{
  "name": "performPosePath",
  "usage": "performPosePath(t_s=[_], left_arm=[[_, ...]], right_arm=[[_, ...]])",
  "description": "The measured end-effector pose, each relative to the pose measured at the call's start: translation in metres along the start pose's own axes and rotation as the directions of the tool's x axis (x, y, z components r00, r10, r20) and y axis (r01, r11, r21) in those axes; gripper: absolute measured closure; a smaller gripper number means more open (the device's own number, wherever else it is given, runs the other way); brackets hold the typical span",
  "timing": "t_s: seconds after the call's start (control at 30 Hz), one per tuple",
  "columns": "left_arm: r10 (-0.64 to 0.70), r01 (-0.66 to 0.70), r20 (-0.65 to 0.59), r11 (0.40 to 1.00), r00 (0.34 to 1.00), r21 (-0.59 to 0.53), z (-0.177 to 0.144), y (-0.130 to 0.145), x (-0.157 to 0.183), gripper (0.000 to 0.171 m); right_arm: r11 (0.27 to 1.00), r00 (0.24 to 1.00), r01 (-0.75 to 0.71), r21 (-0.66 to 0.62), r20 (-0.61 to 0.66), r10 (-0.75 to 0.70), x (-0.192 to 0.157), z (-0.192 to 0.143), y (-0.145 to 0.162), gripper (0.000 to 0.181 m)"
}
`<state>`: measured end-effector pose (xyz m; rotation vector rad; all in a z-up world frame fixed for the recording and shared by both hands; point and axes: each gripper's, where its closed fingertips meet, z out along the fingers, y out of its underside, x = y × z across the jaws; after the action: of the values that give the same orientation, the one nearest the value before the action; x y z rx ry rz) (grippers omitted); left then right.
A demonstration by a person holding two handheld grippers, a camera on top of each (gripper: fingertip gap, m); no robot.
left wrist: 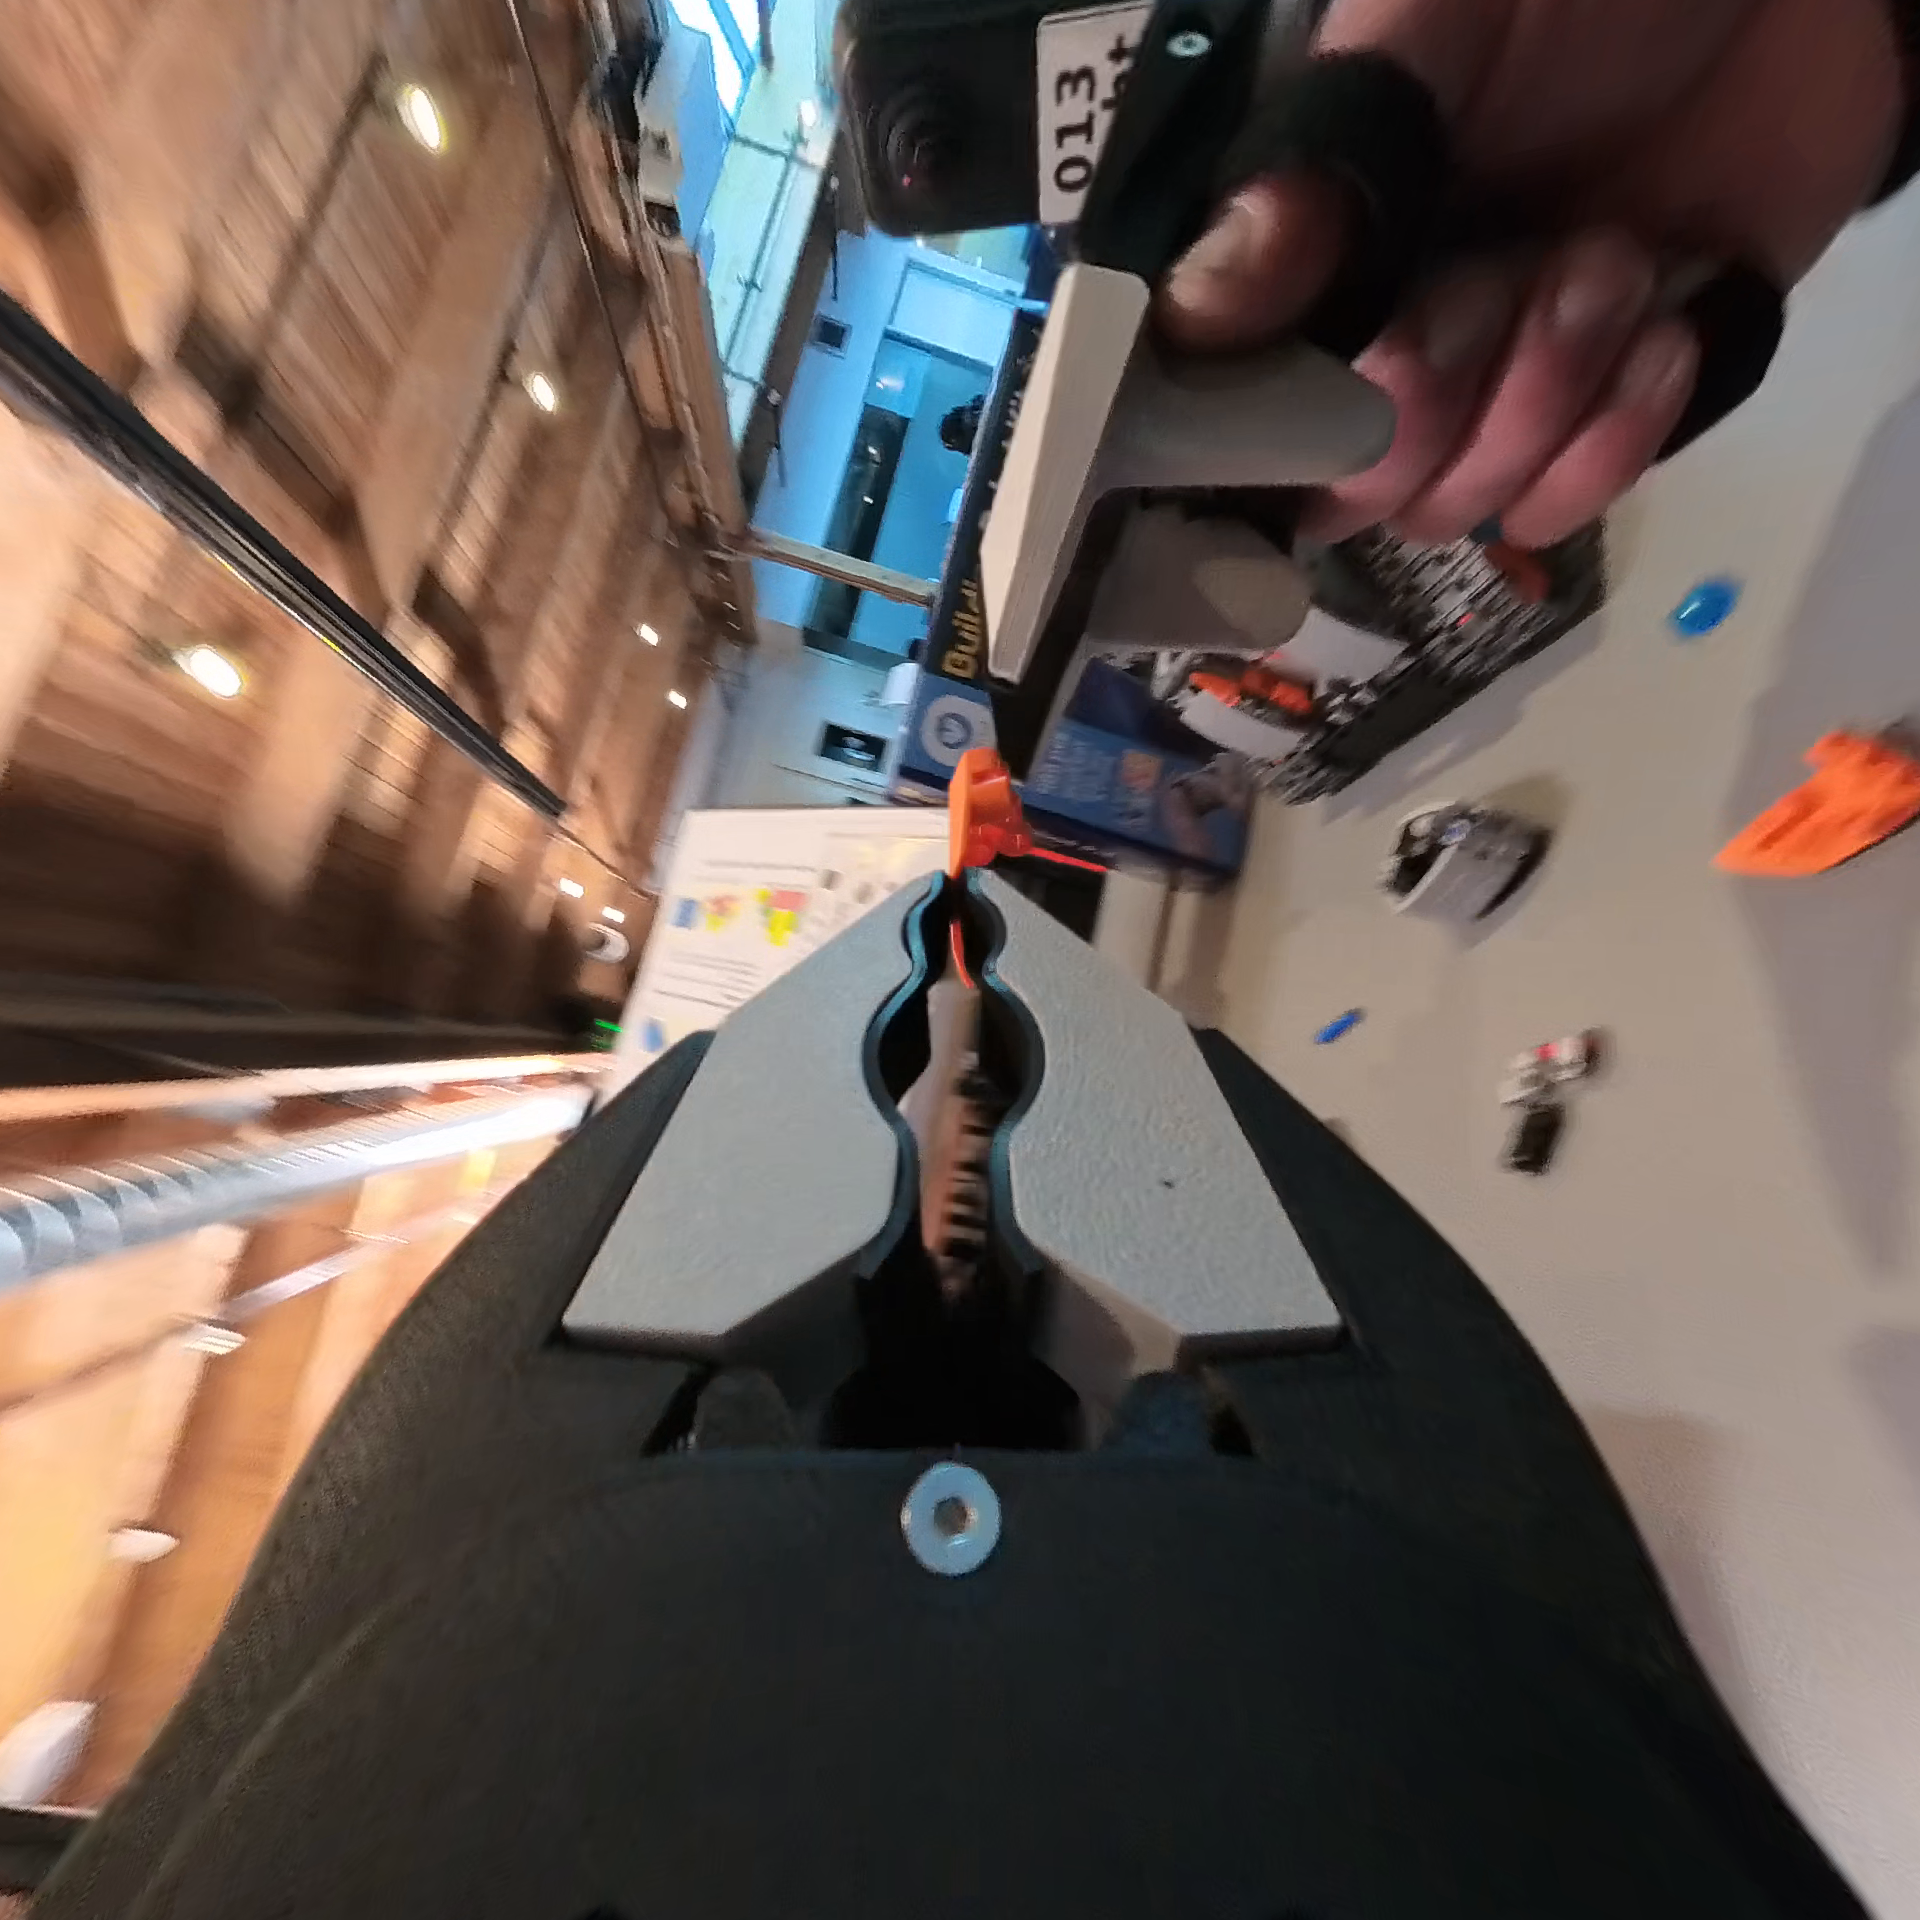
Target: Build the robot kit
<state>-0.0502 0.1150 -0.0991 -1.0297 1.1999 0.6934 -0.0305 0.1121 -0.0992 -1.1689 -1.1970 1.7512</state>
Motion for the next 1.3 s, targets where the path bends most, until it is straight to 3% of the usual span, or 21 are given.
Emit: performPosePath(t_s=[0.23, 0.37, 0.53, 0.7, 0.87, 0.97, 1.03, 1.13, 1.23, 1.3], left_arm=[[0.313, -0.313, -0.004, 0.950, 0.950, 0.020, 0.007, -0.008, 0.005, 0.171], [0.423, -0.422, -0.020, 0.906, 0.906, 0.034, 0.009, -0.008, 0.009, 0.171], [0.497, -0.496, -0.004, 0.866, 0.868, 0.069, 0.009, -0.017, 0.010, 0.171], [0.548, -0.545, -0.004, 0.832, 0.836, 0.097, 0.010, -0.023, 0.015, 0.171], [0.548, -0.546, 0.002, 0.832, 0.836, 0.097, 0.012, -0.022, 0.014, 0.171], [0.480, -0.476, -0.037, 0.876, 0.877, 0.076, 0.016, -0.019, 0.016, 0.169], [0.365, -0.361, -0.090, 0.931, 0.927, 0.052, 0.017, -0.018, 0.016, 0.156], [0.236, -0.233, -0.111, 0.972, 0.966, 0.041, 0.013, -0.015, 0.009, 0.151], [-0.085, 0.091, -0.211, 0.996, 0.974, 0.018, 0.012, -0.011, 0.009, 0.145], [-0.304, 0.318, -0.268, 0.948, 0.914, 0.011, 0.011, -0.012, 0.008, 0.144]], right_arm=[[0.996, 0.996, -0.079, 0.041, 0.031, 0.078, 0.001, -0.003, -0.005, 0.149], [0.992, 0.992, -0.121, 0.028, 0.022, 0.120, 0.007, -0.003, -0.001, 0.151], [0.989, 0.989, -0.149, 0.005, -0.019, 0.149, 0.017, -0.004, 0.005, 0.148], [0.983, 0.982, -0.182, -0.011, 0.057, 0.182, 0.007, 0.001, 0.009, 0.156], [0.993, 0.993, -0.116, -0.008, 0.035, 0.116, 0.006, -0.001, 0.006, 0.159], [0.998, 0.998, -0.065, -0.001, -0.009, 0.065, 0.011, -0.003, 0.004, 0.160], [0.999, 0.998, -0.036, 0.013, -0.042, 0.036, 0.014, -0.006, 0.000, 0.161], [0.999, 0.994, 0.037, 0.019, -0.104, -0.035, 0.019, -0.011, -0.004, 0.161], [0.992, 0.982, 0.130, 0.000, -0.137, -0.129, 0.017, -0.012, -0.007, 0.161], [0.979, 0.969, 0.200, -0.034, -0.142, -0.203, 0.013, -0.009, -0.004, 0.161]])
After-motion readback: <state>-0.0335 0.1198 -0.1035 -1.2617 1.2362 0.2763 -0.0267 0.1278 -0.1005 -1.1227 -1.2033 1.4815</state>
